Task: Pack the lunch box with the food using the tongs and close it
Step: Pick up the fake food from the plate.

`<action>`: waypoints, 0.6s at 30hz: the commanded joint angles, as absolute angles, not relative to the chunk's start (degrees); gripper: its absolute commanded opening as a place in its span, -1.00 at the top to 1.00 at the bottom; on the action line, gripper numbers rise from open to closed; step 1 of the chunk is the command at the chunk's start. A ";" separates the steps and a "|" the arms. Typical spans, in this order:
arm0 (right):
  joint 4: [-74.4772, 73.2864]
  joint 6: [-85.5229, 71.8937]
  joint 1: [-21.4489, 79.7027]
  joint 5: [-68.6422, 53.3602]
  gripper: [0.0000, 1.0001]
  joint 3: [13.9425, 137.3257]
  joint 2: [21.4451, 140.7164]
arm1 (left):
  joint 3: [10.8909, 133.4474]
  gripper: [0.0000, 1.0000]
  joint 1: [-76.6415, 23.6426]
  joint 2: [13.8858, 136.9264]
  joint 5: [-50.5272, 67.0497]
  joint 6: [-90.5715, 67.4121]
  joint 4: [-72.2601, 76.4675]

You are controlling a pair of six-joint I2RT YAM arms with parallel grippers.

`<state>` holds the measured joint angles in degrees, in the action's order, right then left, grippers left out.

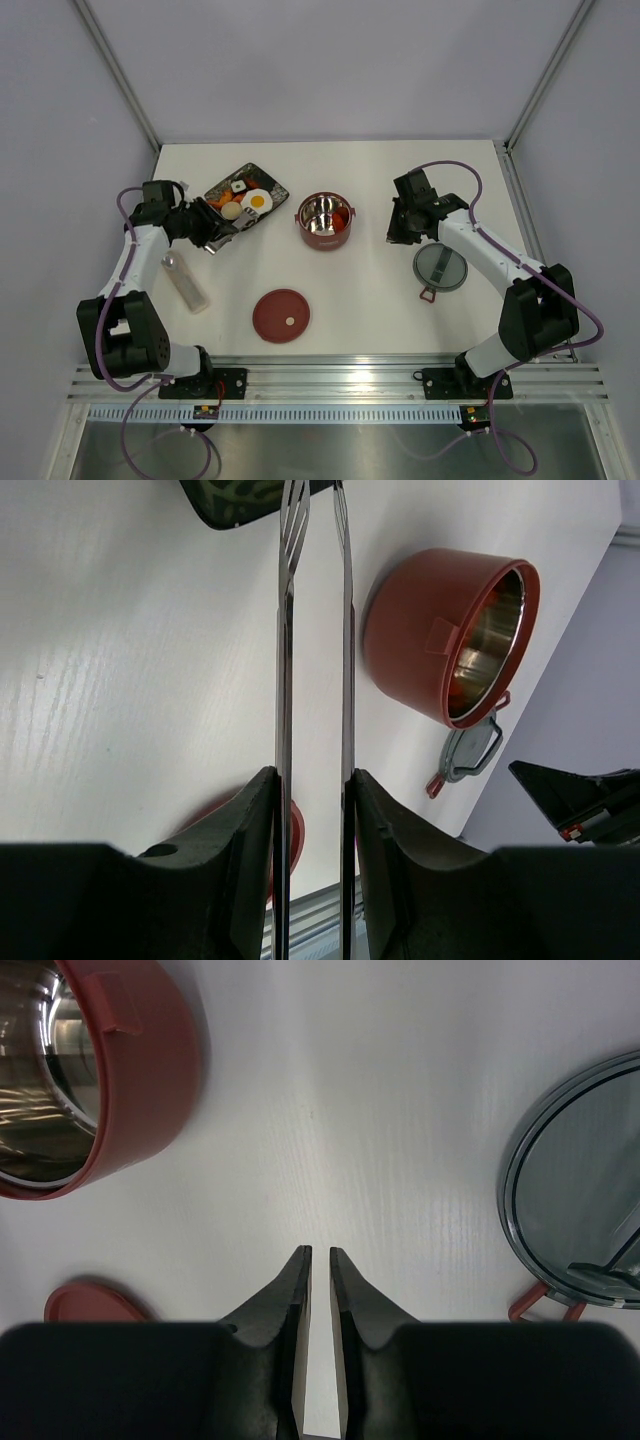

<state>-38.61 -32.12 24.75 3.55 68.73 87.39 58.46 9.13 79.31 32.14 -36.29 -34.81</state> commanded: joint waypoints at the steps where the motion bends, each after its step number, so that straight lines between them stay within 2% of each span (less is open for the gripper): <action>1: -37.44 -31.55 25.31 3.60 0.61 68.47 86.66 | 57.22 0.25 10.55 77.43 31.46 -40.07 -32.52; 18: -37.62 -31.82 25.31 3.87 0.61 68.29 86.40 | 53.79 0.24 10.81 78.31 28.47 -46.84 -28.22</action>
<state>-38.59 -32.14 24.75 3.57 68.31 87.39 54.24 10.57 79.18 28.77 -44.69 -31.77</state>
